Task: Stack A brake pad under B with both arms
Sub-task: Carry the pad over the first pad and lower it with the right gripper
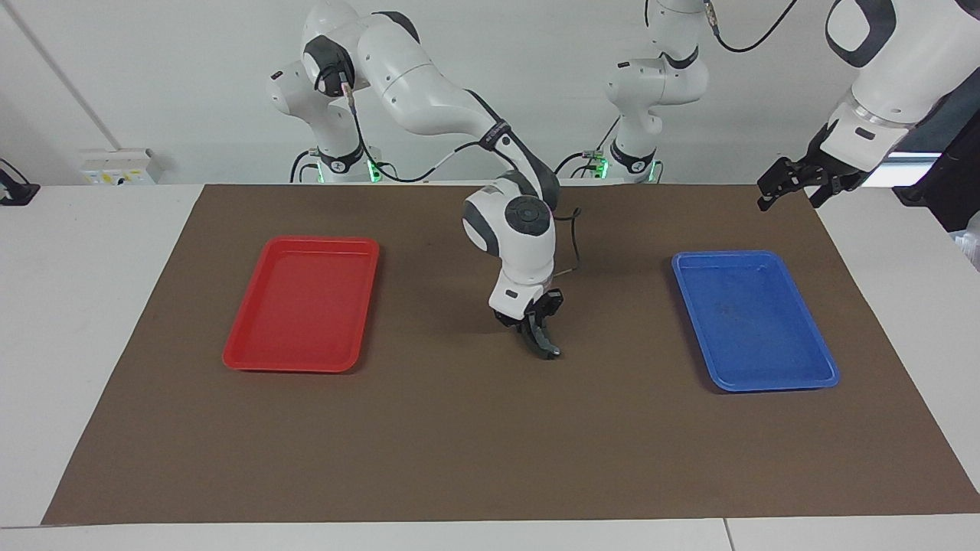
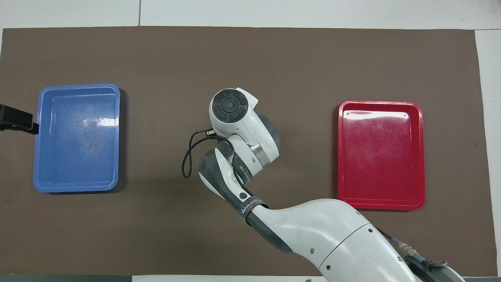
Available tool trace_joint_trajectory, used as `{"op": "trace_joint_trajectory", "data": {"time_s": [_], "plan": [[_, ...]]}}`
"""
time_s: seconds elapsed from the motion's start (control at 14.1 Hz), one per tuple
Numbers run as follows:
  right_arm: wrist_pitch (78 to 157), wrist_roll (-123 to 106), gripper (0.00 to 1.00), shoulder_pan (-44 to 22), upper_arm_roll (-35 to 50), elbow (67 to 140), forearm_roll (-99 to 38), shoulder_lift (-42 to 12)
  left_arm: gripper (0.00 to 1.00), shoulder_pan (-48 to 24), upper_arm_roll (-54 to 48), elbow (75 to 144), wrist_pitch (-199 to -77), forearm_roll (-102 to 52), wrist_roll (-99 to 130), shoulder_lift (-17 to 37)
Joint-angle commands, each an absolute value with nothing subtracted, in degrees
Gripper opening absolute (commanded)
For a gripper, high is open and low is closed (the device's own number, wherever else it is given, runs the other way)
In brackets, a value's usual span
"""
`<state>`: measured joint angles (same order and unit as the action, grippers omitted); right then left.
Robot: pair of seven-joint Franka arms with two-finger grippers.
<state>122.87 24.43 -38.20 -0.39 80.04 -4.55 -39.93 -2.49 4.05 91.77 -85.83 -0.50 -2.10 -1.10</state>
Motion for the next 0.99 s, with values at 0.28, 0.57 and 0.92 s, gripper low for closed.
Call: {"op": "trace_joint_trajectory", "data": {"time_s": [0.28,0.57,0.92], "plan": [[122.0,27.1,0.64,-38.1,0.1,80.5,-5.7,-39.2,1.00,-1.8,3.6,92.5,-85.6,0.1,-2.6,-2.1],[117.5,27.2,1.00,-37.4,-1.0,80.2,-3.5,-34.3,1.00,-1.8,3.6,92.5,-85.6,0.1,-2.5,-2.1],[103.9,26.2,1.00,-24.0,-2.2,82.0,-1.5,-21.0,1.00,-1.8,3.5,92.5,-85.6,0.1,-2.5,-2.1]]}}
